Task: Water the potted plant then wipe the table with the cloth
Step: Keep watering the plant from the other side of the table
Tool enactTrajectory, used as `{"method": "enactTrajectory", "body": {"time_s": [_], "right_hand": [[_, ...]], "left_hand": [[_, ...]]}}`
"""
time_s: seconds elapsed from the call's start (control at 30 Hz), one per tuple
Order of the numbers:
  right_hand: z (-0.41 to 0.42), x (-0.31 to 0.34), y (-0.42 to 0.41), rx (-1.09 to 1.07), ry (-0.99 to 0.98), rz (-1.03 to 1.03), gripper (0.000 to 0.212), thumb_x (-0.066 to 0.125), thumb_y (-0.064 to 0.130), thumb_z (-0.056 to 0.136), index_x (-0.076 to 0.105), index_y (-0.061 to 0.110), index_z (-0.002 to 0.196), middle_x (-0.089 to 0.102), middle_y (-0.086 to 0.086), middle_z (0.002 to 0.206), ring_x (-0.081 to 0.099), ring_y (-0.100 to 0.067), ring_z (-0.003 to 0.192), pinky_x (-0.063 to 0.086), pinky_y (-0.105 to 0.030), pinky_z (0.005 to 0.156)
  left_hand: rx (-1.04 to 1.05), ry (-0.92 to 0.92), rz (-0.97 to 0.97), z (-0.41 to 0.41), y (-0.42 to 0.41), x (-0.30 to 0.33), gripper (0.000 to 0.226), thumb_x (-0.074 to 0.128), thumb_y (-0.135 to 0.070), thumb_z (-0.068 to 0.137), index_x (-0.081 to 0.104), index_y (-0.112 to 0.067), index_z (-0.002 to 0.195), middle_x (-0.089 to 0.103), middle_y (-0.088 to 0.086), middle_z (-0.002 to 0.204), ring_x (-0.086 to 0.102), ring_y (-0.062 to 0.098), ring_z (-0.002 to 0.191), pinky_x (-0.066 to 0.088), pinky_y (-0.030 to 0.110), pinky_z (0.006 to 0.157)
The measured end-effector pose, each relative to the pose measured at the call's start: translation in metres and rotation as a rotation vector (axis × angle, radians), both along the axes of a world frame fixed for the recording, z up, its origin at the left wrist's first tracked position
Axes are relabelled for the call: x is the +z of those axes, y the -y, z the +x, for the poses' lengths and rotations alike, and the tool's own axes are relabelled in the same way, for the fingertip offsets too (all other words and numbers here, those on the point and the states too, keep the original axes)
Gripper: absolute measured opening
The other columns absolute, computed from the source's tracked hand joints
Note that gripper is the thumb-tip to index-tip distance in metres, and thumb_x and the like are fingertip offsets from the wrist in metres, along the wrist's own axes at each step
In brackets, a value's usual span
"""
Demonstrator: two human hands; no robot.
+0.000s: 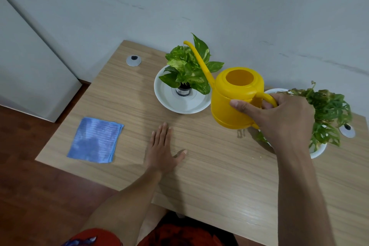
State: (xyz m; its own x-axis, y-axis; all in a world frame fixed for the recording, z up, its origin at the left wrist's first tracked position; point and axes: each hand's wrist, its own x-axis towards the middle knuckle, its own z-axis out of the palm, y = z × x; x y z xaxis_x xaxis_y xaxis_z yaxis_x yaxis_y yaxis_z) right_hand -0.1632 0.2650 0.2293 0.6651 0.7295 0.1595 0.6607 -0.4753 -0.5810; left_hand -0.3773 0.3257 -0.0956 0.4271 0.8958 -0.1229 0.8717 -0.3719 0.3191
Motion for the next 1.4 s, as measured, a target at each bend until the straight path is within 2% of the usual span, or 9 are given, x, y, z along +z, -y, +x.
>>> {"method": "enactTrajectory", "body": {"time_s": [0.13, 0.3, 0.4, 0.6, 0.87, 1.0, 1.1, 1.23, 1.4], "right_hand": [[-0.002, 0.003, 0.007, 0.014, -0.004, 0.018, 0.057, 0.065, 0.08, 0.047, 0.041, 0.029, 0.047, 0.048, 0.02, 0.048, 0.044, 0.001, 0.047, 0.026, -0.022, 0.047], [0.0, 0.001, 0.015, -0.002, 0.013, 0.008, 0.07, 0.067, 0.082, 0.046, 0.05, 0.014, 0.05, 0.051, 0.006, 0.046, 0.048, -0.015, 0.047, 0.038, -0.033, 0.051], [0.0, 0.001, 0.021, -0.009, 0.014, 0.009, 0.07, 0.07, 0.08, 0.047, 0.055, 0.012, 0.053, 0.051, 0.008, 0.046, 0.049, -0.015, 0.047, 0.041, -0.033, 0.052], [0.001, 0.002, 0.032, -0.012, 0.005, 0.01, 0.067, 0.073, 0.077, 0.049, 0.039, 0.019, 0.046, 0.044, 0.011, 0.043, 0.04, -0.01, 0.043, 0.029, -0.028, 0.046], [0.008, -0.004, 0.053, -0.062, -0.059, 0.035, 0.067, 0.076, 0.076, 0.046, 0.036, 0.022, 0.046, 0.042, 0.013, 0.043, 0.045, -0.011, 0.043, 0.034, -0.028, 0.047], [0.011, -0.009, 0.071, -0.067, -0.115, 0.13, 0.063, 0.078, 0.072, 0.049, 0.04, 0.022, 0.042, 0.035, 0.011, 0.039, 0.034, -0.009, 0.042, 0.026, -0.025, 0.045], [0.013, -0.013, 0.088, -0.048, -0.194, 0.233, 0.043, 0.084, 0.063, 0.055, 0.051, 0.038, 0.043, 0.036, 0.01, 0.041, 0.036, -0.009, 0.045, 0.03, -0.026, 0.043], [0.019, -0.022, 0.114, -0.108, -0.287, 0.325, 0.06, 0.088, 0.059, 0.055, 0.039, 0.027, 0.041, 0.039, 0.012, 0.042, 0.041, -0.004, 0.046, 0.036, -0.028, 0.044], [0.04, -0.036, 0.158, -0.202, -0.282, 0.356, 0.049, 0.087, 0.061, 0.054, 0.048, 0.034, 0.044, 0.041, 0.016, 0.042, 0.032, -0.002, 0.046, 0.03, -0.023, 0.042]], "left_hand": [[0.006, 0.012, 0.004, 0.001, 0.001, 0.002, 0.108, 0.033, -0.084, 0.084, 0.004, -0.014, 0.161, -0.004, 0.005, 0.169, -0.008, 0.017, 0.156, -0.001, 0.042, 0.127], [-0.002, 0.025, 0.001, 0.0, 0.001, 0.003, 0.107, 0.035, -0.083, 0.084, 0.007, -0.014, 0.161, -0.002, 0.005, 0.17, -0.007, 0.018, 0.156, -0.002, 0.042, 0.127], [-0.01, 0.017, 0.002, 0.0, 0.001, 0.005, 0.107, 0.035, -0.082, 0.085, 0.007, -0.013, 0.161, -0.002, 0.006, 0.17, -0.008, 0.019, 0.156, -0.005, 0.041, 0.127], [-0.022, -0.017, 0.008, 0.0, 0.002, 0.01, 0.108, 0.03, -0.082, 0.083, 0.008, -0.011, 0.161, -0.001, 0.008, 0.17, -0.006, 0.021, 0.157, -0.006, 0.041, 0.126], [-0.018, -0.075, -0.02, 0.001, 0.001, 0.014, 0.109, 0.023, -0.086, 0.083, 0.001, -0.012, 0.161, -0.007, 0.006, 0.17, -0.012, 0.018, 0.156, -0.007, 0.041, 0.126], [-0.007, -0.081, -0.011, 0.002, 0.001, 0.019, 0.11, 0.023, -0.083, 0.078, 0.008, -0.013, 0.161, -0.002, 0.006, 0.17, -0.006, 0.02, 0.156, -0.004, 0.042, 0.126], [-0.001, -0.063, -0.002, 0.001, 0.002, 0.023, 0.107, 0.032, -0.082, 0.08, 0.016, -0.013, 0.16, 0.004, 0.007, 0.17, 0.0, 0.021, 0.157, 0.0, 0.043, 0.127], [0.028, -0.04, 0.011, 0.008, 0.005, 0.03, 0.104, 0.05, -0.078, 0.083, 0.026, -0.008, 0.156, 0.014, 0.012, 0.168, 0.008, 0.025, 0.156, 0.003, 0.045, 0.126], [-0.01, -0.011, 0.047, 0.056, 0.026, 0.045, 0.098, 0.052, -0.07, 0.084, 0.035, 0.0, 0.151, 0.029, 0.019, 0.162, 0.02, 0.032, 0.152, 0.005, 0.047, 0.126]]}}
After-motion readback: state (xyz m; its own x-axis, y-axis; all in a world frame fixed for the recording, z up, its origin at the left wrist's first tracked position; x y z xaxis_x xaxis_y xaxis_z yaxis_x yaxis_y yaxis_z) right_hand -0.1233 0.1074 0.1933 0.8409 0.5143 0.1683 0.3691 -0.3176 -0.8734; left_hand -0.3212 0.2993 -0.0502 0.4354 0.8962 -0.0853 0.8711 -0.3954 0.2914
